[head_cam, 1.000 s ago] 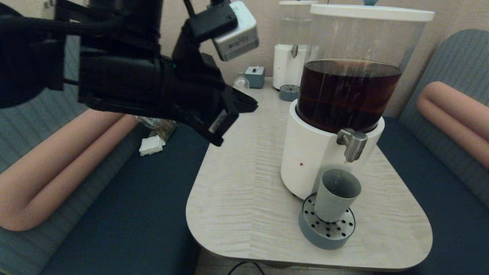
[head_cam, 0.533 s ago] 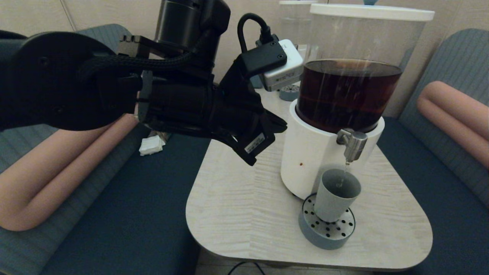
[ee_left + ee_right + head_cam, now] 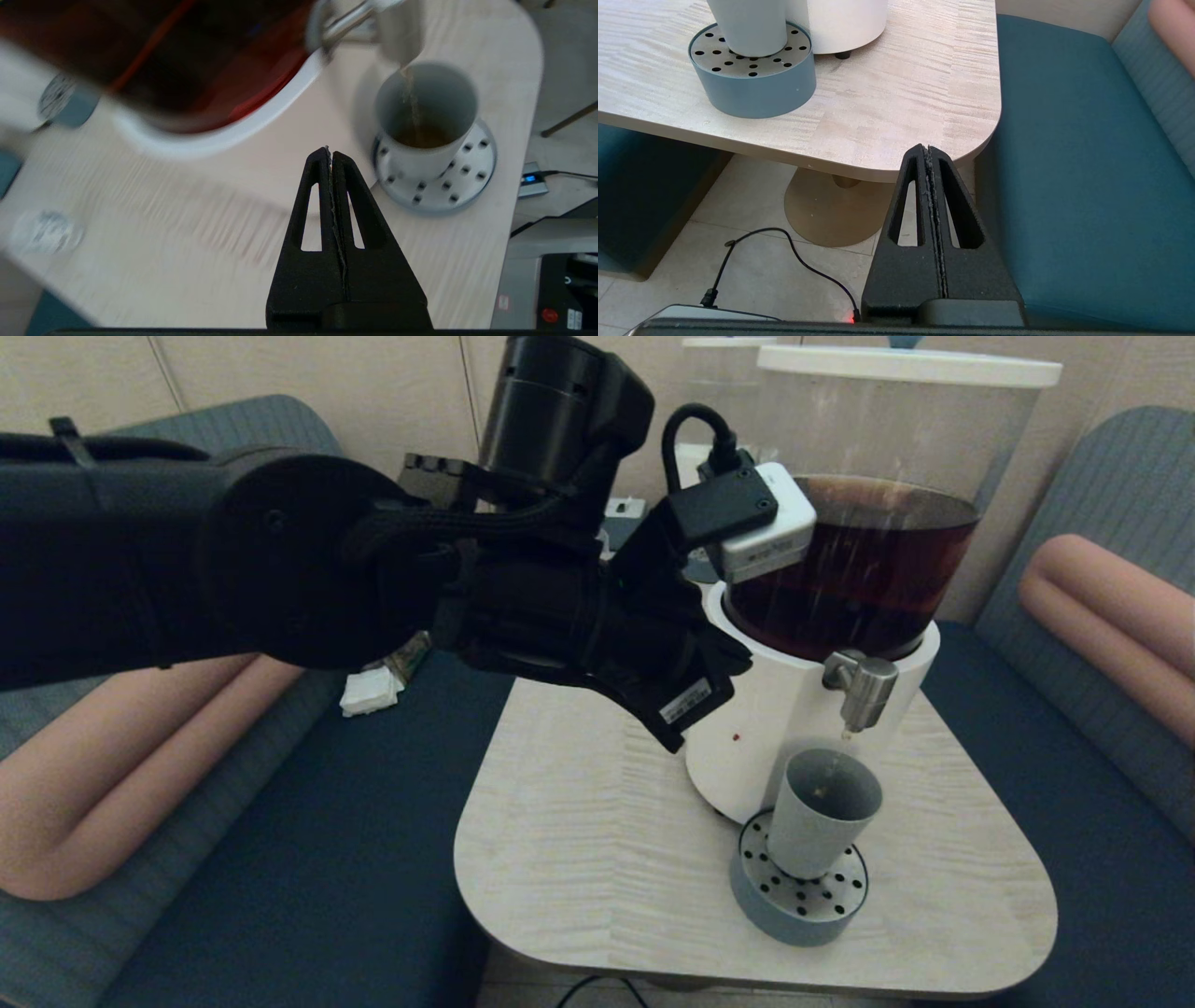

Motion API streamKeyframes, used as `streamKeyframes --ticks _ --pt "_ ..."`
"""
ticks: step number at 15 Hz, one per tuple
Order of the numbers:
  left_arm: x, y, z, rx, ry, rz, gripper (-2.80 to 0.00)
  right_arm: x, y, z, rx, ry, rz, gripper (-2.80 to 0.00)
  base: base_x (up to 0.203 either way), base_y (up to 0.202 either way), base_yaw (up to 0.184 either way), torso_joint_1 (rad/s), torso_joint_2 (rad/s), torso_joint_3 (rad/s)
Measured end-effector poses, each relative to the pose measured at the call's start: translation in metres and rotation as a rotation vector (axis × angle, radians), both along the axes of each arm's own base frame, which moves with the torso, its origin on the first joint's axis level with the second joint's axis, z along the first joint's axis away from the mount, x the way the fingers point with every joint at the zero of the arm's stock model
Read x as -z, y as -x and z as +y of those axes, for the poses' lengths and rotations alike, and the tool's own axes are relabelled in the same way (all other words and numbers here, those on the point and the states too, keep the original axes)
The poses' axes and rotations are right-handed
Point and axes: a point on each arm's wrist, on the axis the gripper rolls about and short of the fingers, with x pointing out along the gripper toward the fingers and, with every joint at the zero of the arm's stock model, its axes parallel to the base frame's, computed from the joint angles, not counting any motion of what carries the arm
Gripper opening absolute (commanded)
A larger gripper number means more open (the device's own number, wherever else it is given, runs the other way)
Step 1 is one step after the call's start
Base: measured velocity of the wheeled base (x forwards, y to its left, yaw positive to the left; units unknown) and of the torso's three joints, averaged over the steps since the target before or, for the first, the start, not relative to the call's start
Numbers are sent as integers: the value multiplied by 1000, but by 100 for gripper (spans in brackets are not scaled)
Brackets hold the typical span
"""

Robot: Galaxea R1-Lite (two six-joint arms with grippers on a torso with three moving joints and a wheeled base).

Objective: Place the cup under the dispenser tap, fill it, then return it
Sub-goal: Turn off the faucet

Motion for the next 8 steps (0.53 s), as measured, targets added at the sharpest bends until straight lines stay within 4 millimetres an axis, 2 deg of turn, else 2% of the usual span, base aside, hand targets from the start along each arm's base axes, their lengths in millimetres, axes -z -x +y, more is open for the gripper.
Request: streamKeyframes --ticks 3,8 --pt "10 -2 -19 28 -8 3 -280 0 0 0 0 0 0 -280 0 0 0 0 0 0" --pt "13 -5 -34 49 9 -16 -280 0 0 0 -1 0 0 -280 0 0 0 0 0 0"
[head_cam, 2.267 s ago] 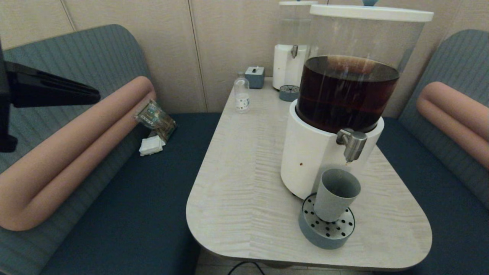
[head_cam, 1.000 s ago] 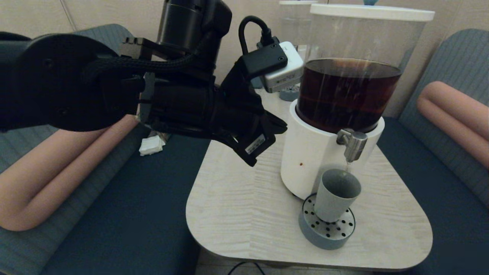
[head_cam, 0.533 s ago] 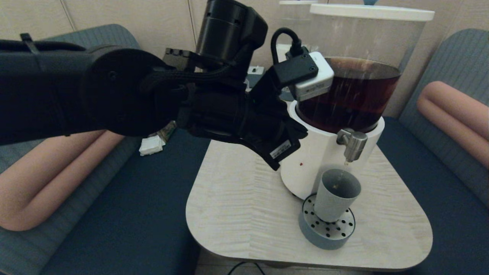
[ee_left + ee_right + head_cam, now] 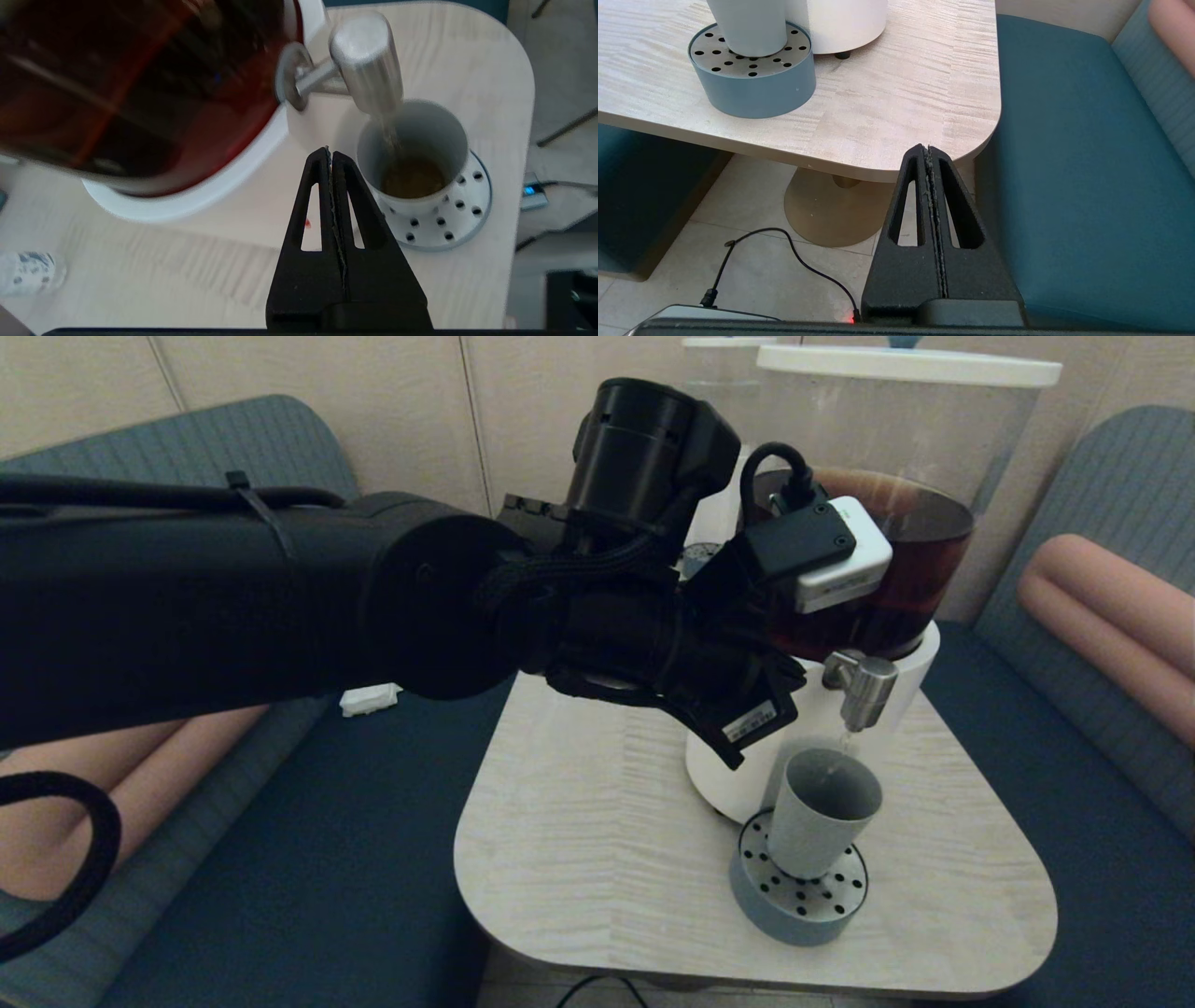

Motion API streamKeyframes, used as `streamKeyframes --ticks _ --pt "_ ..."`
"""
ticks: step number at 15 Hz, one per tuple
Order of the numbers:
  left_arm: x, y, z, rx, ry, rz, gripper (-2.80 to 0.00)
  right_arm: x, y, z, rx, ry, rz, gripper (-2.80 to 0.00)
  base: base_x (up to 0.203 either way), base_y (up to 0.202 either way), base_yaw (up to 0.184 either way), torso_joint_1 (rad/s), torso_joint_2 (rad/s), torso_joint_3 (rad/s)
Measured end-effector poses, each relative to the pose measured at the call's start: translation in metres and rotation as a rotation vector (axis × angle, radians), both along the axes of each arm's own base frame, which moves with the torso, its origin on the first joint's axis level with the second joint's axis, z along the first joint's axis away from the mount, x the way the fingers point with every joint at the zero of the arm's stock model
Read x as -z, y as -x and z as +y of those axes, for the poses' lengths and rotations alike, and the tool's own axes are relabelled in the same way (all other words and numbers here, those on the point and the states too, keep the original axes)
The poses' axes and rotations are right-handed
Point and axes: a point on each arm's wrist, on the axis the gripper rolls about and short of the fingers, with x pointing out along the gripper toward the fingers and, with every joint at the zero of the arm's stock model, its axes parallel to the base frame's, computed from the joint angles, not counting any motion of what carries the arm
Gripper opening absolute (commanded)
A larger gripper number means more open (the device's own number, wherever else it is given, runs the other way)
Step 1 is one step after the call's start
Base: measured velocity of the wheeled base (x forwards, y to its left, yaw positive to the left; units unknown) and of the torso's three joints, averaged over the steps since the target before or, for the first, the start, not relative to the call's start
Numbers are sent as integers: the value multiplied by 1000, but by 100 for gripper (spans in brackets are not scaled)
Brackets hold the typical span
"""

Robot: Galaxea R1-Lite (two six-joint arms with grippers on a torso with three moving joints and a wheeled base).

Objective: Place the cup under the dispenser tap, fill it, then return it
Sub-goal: Turn off the faucet

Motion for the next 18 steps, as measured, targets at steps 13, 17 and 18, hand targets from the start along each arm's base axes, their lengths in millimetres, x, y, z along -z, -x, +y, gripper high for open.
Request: streamKeyframes --ticks 13,17,18 --pt "4 -8 -18 18 19 -20 -280 0 0 0 0 0 0 -280 0 0 0 0 0 0" --pt "6 -9 -20 19 19 -21 -280 0 0 0 0 0 0 -280 0 0 0 0 0 0" --pt "6 -10 -21 20 19 -22 -280 0 0 0 0 0 0 -280 0 0 0 0 0 0"
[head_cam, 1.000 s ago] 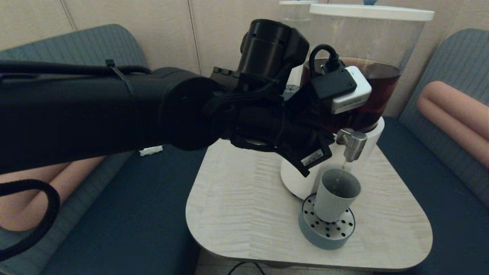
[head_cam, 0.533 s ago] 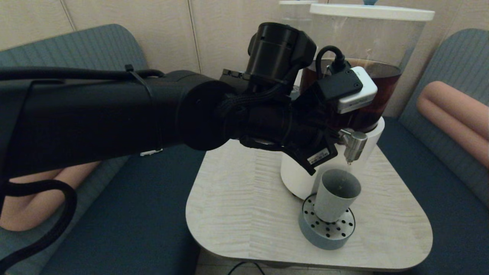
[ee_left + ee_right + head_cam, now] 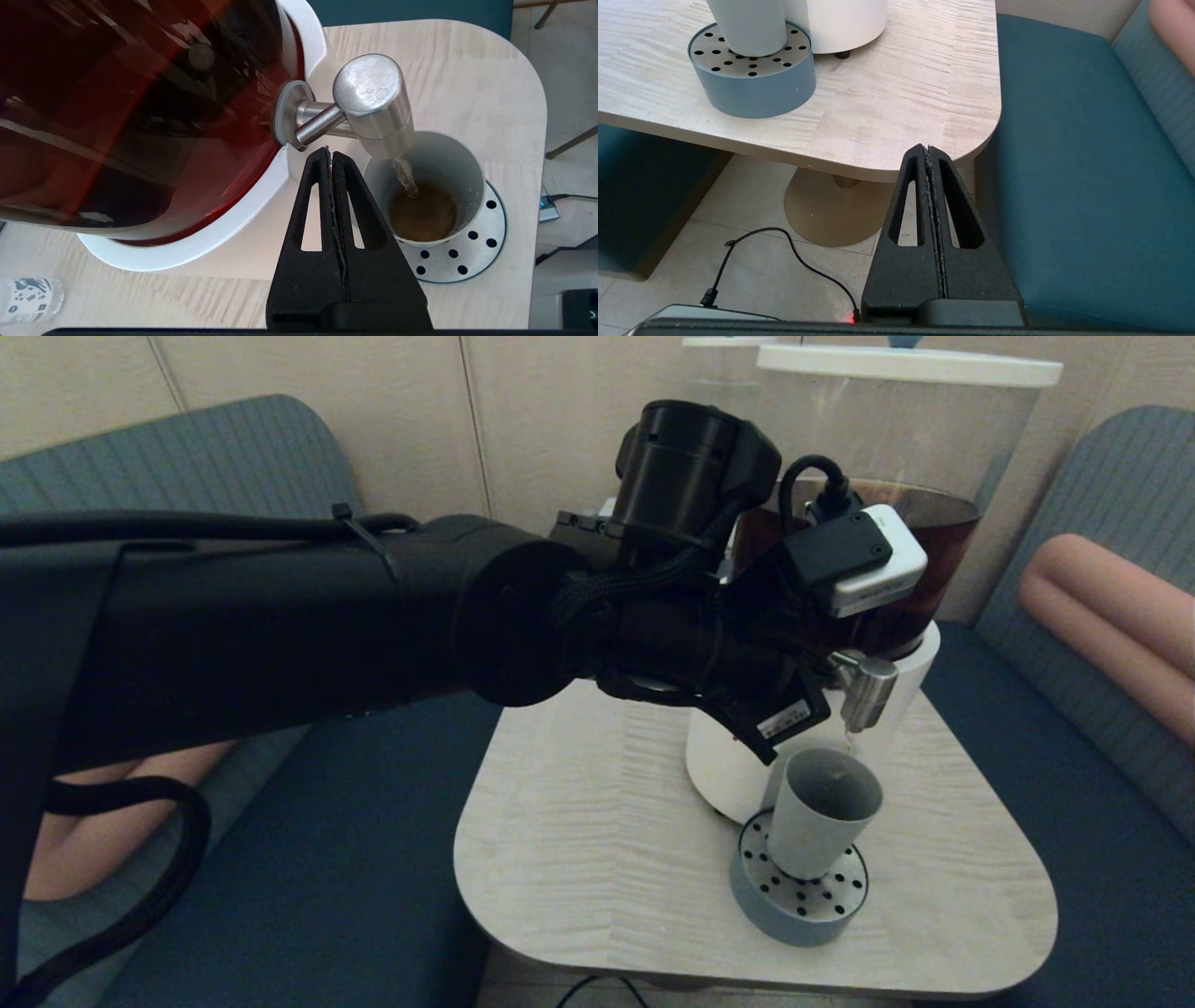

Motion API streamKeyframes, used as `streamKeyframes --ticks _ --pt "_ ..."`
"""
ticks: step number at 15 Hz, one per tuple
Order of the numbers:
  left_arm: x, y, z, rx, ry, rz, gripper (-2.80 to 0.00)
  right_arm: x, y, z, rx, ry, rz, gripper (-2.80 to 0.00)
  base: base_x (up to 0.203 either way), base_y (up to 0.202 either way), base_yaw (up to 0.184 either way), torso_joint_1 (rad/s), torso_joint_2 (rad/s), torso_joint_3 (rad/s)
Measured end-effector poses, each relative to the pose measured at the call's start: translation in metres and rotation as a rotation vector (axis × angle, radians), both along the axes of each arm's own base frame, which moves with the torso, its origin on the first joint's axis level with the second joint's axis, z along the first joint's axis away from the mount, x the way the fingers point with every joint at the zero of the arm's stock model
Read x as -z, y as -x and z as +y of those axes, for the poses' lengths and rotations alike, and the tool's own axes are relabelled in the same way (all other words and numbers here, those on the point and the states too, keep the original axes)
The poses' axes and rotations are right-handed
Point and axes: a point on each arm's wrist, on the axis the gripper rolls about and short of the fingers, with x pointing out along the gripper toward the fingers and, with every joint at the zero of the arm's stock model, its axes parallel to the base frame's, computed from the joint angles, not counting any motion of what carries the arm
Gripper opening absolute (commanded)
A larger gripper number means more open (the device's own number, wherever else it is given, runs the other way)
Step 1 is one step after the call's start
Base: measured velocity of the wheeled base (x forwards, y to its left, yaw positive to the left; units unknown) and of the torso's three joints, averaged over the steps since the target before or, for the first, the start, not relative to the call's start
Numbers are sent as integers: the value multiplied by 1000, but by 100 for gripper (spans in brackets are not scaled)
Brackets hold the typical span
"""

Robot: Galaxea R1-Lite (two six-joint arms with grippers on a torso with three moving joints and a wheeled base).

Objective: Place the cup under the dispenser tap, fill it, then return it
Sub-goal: Turn off the faucet

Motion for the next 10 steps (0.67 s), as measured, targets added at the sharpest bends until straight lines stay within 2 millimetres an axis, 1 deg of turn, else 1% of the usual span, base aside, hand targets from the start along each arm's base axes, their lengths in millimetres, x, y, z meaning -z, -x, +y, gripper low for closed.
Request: streamKeyframes --ticks 10 --pt "0 -3 -4 3 17 -30 -280 0 0 0 0 0 -1 -280 0 0 0 0 0 0"
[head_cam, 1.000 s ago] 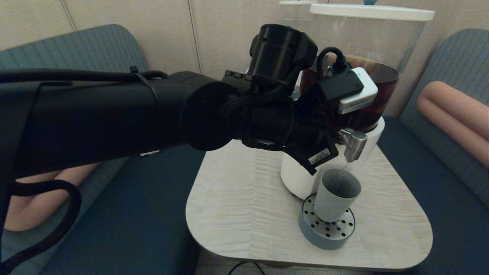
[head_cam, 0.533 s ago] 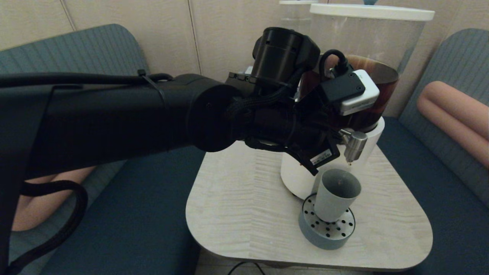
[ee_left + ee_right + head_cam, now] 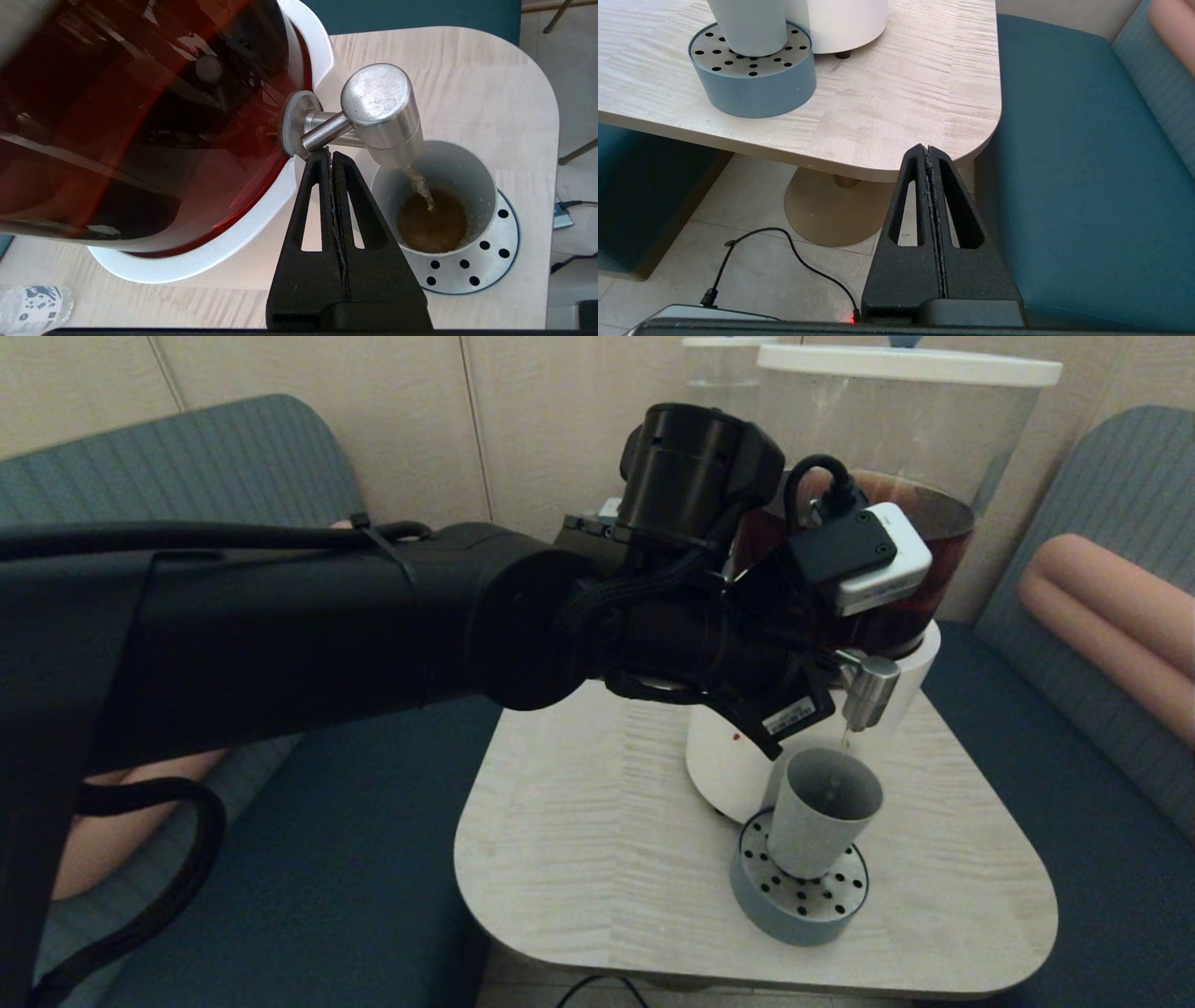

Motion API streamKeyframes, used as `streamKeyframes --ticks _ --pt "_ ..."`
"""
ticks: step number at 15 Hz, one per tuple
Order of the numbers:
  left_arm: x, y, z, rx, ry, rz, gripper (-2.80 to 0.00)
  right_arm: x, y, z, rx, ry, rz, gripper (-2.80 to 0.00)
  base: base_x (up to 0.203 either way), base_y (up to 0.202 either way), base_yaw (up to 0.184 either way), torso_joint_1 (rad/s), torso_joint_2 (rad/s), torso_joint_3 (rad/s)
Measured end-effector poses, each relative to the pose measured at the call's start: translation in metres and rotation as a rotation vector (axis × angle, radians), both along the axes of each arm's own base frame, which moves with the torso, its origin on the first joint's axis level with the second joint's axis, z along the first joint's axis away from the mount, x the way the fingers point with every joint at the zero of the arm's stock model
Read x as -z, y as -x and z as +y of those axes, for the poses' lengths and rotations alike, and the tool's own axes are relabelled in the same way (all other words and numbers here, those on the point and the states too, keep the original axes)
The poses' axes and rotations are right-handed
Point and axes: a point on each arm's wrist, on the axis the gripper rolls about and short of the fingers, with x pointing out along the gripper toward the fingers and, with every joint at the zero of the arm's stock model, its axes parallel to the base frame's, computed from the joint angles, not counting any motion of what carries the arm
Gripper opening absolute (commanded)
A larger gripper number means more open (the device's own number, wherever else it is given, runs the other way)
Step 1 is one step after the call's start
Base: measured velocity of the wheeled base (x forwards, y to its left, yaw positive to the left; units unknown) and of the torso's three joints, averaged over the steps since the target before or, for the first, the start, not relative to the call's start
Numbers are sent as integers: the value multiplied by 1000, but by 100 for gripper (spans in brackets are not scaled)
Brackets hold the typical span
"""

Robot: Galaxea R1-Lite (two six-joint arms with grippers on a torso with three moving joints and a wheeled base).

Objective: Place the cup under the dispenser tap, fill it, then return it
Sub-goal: Turn off the faucet

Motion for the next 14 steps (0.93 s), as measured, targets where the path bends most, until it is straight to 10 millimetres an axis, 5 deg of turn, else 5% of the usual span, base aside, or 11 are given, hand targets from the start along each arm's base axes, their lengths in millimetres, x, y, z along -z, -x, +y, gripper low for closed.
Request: streamKeyframes --ticks 14 --pt "3 -4 -6 12 9 -65 -280 0 0 0 0 0 0 -280 0 0 0 0 0 0"
